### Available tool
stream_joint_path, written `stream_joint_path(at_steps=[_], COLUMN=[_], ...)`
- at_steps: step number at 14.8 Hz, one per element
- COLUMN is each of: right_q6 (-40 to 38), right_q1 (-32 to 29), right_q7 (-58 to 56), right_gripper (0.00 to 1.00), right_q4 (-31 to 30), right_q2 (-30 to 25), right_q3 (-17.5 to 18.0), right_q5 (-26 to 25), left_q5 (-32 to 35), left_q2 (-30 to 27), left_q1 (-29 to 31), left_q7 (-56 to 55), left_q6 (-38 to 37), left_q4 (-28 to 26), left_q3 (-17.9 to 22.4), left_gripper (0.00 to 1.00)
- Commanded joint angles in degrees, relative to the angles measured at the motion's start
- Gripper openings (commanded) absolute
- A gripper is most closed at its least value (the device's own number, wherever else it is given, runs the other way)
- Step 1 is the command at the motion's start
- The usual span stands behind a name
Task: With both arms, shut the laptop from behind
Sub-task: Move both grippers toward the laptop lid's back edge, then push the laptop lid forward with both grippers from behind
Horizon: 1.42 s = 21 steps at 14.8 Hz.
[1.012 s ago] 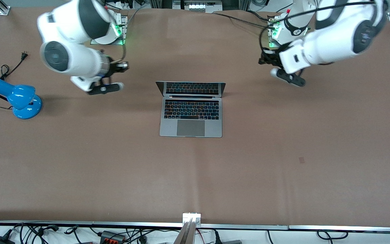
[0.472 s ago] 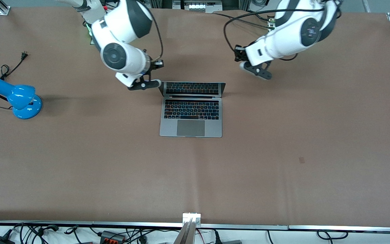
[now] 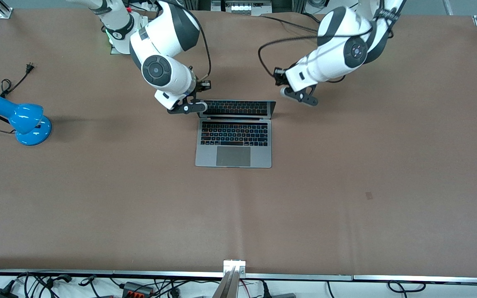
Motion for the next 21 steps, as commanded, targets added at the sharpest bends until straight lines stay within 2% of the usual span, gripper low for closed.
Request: stream_joint_path(at_steps=[1,4,8,11,17,21], right_q6=[3.68,4.84,5.54,6.59,6.86,6.86], right_q1=[0.27,-0.25,-0.69,-0.87,-0.69,-0.87], right_q7=[0.94,1.38,2.08,2.52,4.9,4.9], right_gripper=[0.0,0.0,0.0,0.0,0.0,0.0], right_q4=[0.7,3.24,6.5,8.61,14.84,18.54], right_q2=[1.74,3.59,4.82,6.4,12.02,16.24], right_q3=[-0.32,-0.58,-1.63,-2.6,-2.87,-3.39], right_q5=[0.97,0.88,0.35,-0.52,-5.53,-6.59], left_q5=[-0.21,-0.12,-0.03,-0.03,0.05,4.45], left_q2=[6.52,11.26,12.94,15.83,22.25,24.45], left_q1=[0.61,0.44,0.26,0.35,0.35,0.35], left_q7=[-1.2,-1.29,-1.2,-0.85,-0.94,-1.29], left_q6=[3.22,7.96,10.43,16.22,16.94,16.94], left_q4=[3.27,4.85,5.47,5.99,11.0,13.12], left_q3=[-1.36,-1.71,-1.62,-1.62,-0.4,1.01], left_gripper=[0.0,0.0,0.0,0.0,0.0,0.0])
